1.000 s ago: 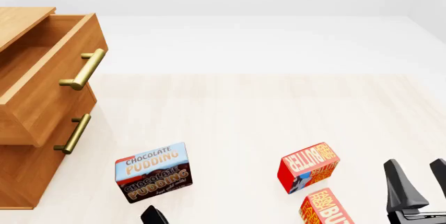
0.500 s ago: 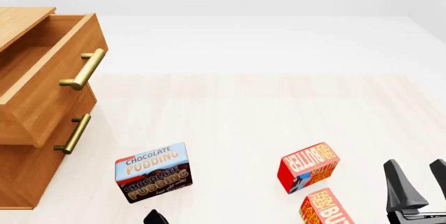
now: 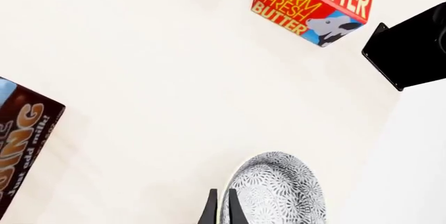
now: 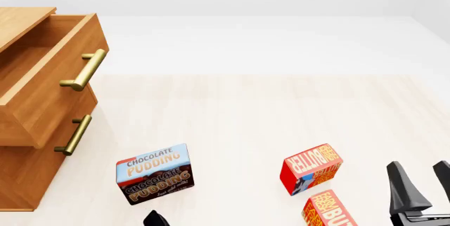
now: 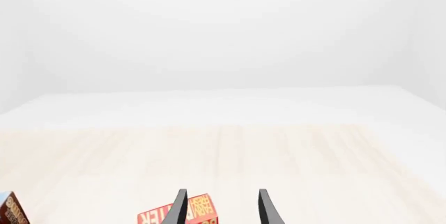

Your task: Put the bowl in the top drawer of the cabinet.

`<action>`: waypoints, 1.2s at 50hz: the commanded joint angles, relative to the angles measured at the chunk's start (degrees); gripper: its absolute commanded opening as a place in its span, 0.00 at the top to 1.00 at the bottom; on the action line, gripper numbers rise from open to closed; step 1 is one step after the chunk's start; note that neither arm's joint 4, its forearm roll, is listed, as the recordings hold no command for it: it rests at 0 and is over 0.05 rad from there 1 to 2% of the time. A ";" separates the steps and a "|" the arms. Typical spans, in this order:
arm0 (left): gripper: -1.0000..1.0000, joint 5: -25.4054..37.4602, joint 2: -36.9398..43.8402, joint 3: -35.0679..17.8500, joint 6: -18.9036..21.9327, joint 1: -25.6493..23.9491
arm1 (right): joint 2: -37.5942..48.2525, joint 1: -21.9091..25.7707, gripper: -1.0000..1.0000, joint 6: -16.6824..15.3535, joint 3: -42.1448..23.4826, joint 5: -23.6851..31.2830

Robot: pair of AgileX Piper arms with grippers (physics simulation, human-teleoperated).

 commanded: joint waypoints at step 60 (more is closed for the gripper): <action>1.00 28.27 -18.50 -15.17 5.91 11.17 | -0.01 1.58 0.00 0.61 0.01 -1.32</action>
